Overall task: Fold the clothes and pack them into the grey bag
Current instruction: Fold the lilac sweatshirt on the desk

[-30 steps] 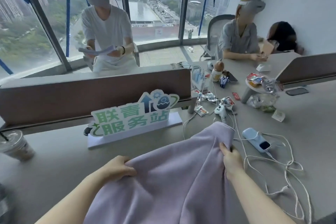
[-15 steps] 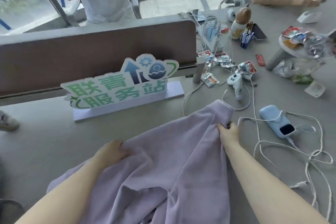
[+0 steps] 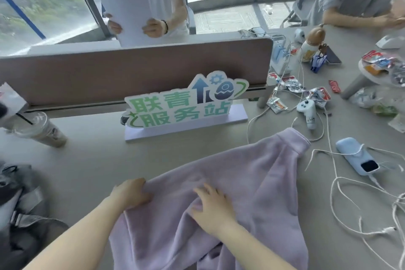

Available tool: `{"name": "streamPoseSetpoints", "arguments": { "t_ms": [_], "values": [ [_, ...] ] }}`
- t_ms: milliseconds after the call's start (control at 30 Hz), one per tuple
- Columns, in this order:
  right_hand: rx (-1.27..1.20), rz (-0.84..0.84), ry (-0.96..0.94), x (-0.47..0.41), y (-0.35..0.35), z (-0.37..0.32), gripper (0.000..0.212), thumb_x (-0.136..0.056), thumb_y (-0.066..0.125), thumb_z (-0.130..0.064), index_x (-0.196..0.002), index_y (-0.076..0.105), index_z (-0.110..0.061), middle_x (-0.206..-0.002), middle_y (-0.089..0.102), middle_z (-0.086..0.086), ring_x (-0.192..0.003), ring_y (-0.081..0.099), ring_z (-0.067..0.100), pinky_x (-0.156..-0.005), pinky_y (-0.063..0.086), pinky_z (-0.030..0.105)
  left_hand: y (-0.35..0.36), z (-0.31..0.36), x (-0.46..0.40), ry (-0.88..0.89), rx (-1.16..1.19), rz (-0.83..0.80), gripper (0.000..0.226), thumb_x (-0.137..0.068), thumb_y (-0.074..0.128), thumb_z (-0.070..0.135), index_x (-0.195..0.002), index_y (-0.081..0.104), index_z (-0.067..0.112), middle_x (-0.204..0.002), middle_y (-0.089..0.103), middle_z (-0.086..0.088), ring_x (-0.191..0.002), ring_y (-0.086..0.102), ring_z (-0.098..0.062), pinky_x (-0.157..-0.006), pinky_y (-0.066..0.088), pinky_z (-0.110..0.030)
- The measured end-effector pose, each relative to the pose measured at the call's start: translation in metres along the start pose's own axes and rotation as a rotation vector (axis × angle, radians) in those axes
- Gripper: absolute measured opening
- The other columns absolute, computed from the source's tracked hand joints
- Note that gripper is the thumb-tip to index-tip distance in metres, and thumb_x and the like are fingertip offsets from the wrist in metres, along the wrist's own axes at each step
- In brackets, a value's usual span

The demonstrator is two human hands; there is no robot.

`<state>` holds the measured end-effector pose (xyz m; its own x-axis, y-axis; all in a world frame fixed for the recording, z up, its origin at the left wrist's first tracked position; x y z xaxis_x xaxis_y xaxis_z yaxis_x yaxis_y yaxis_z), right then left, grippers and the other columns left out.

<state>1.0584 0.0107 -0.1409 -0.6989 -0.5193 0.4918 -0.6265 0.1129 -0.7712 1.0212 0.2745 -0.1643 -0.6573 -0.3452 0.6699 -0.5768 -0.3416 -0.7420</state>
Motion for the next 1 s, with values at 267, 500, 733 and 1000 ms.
{"name": "streamPoseSetpoints", "arguments": {
  "t_ms": [267, 500, 733, 1000],
  "values": [
    [0.310, 0.049, 0.241, 0.006, 0.053, -0.014, 0.058, -0.097, 0.038, -0.052, -0.150, 0.022, -0.035, -0.162, 0.013, 0.002, -0.142, 0.022, 0.035, -0.117, 0.012, 0.047, -0.010, -0.049, 0.003, 0.163, 0.596, -0.098, 0.033, -0.072, 0.076, 0.044, -0.093, 0.063, 0.023, -0.093, 0.064, 0.003, -0.081, 0.060, -0.012, -0.067, 0.047, -0.026],
    [-0.018, 0.520, -0.066, 0.055, 0.104, -0.098, 0.045, -0.079, 0.055, -0.049, -0.119, 0.060, -0.027, -0.124, 0.057, -0.005, -0.109, 0.059, 0.022, -0.096, 0.047, 0.034, 0.009, -0.085, 0.011, 0.101, 0.951, -0.300, 0.056, -0.053, 0.077, 0.041, -0.103, 0.068, 0.016, -0.096, 0.073, -0.006, -0.085, 0.069, -0.024, -0.068, 0.060, -0.035],
    [0.190, 0.091, 0.100, 0.064, 0.152, -0.146, 0.124, -0.042, 0.070, -0.073, -0.152, 0.026, -0.033, -0.156, 0.028, 0.014, -0.140, 0.032, 0.040, -0.109, 0.031, 0.061, 0.017, -0.096, 0.014, -0.086, 1.447, -0.247, 0.046, -0.085, 0.065, 0.049, -0.114, 0.064, 0.013, -0.106, 0.070, -0.014, -0.092, 0.068, -0.035, -0.072, 0.057, -0.041],
    [0.077, 0.552, -0.052, 0.060, 0.154, -0.132, 0.035, -0.069, 0.057, -0.022, -0.102, 0.068, -0.030, -0.130, 0.052, 0.001, -0.090, 0.067, 0.025, -0.069, 0.055, 0.034, 0.060, -0.094, 0.042, -0.206, 1.437, -0.318, 0.060, -0.086, 0.047, 0.069, -0.107, 0.064, 0.015, -0.104, 0.070, -0.010, -0.097, 0.066, -0.032, -0.087, 0.050, -0.043]
  ]
}}
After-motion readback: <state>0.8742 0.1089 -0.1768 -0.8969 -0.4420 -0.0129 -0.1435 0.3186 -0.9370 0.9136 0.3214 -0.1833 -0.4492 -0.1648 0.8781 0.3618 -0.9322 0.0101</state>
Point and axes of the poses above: each hand's wrist, its own x-axis away from the middle knuckle, its own y-axis out of the palm, z = x × y, the point moved 1 cm from there along -x, towards the middle knuckle
